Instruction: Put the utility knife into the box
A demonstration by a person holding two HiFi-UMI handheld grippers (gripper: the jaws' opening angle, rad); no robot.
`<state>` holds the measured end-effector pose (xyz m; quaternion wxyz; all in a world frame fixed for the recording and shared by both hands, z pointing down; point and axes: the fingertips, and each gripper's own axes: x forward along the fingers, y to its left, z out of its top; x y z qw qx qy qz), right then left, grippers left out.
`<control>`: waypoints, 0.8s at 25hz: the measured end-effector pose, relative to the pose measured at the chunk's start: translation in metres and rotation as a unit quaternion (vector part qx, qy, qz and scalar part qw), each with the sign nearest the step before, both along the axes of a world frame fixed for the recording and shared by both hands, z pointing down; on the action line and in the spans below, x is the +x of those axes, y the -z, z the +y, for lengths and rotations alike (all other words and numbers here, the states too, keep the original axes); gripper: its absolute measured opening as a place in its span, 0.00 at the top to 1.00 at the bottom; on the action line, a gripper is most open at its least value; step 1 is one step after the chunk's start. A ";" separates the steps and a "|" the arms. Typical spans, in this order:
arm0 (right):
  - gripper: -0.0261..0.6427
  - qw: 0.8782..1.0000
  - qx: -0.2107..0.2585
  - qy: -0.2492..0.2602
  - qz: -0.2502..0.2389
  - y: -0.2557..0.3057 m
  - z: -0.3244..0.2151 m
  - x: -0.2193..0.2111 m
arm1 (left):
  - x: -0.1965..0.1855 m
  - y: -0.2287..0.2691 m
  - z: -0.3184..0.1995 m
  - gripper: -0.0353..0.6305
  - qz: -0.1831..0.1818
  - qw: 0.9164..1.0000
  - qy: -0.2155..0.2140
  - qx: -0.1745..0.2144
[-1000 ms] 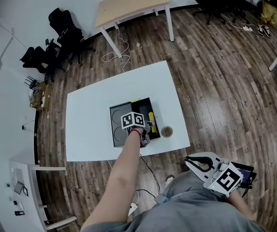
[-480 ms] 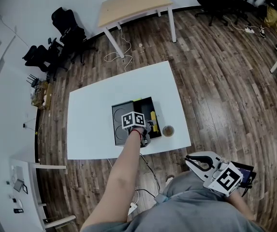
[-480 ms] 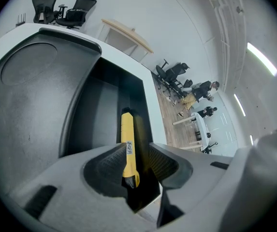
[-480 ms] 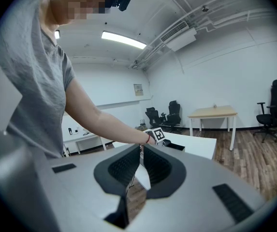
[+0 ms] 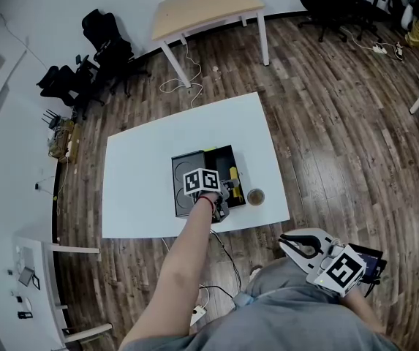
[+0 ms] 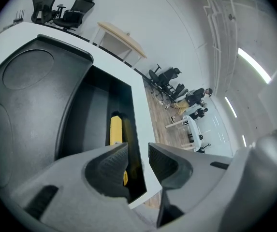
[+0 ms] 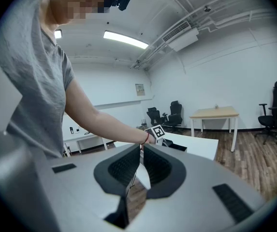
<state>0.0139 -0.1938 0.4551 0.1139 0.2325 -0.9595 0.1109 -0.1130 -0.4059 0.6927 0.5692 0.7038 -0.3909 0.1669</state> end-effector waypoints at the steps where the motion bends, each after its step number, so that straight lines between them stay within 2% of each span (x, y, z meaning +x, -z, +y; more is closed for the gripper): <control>1: 0.91 1.000 0.000 0.000 0.000 0.000 0.000 0.000 | 0.001 0.002 0.000 0.75 0.004 1.000 0.001 0.002; 6: 0.91 1.000 0.004 0.003 0.000 -0.002 0.003 -0.001 | 0.004 0.013 0.005 0.77 0.016 1.000 0.005 0.020; 12: 0.91 1.000 0.005 0.009 0.001 -0.002 0.007 -0.010 | 0.003 0.027 0.010 0.85 0.020 0.998 -0.007 0.054; 20: 0.91 1.000 0.008 0.016 0.003 0.002 0.011 -0.015 | 0.007 0.047 0.022 0.91 0.025 0.995 -0.024 0.095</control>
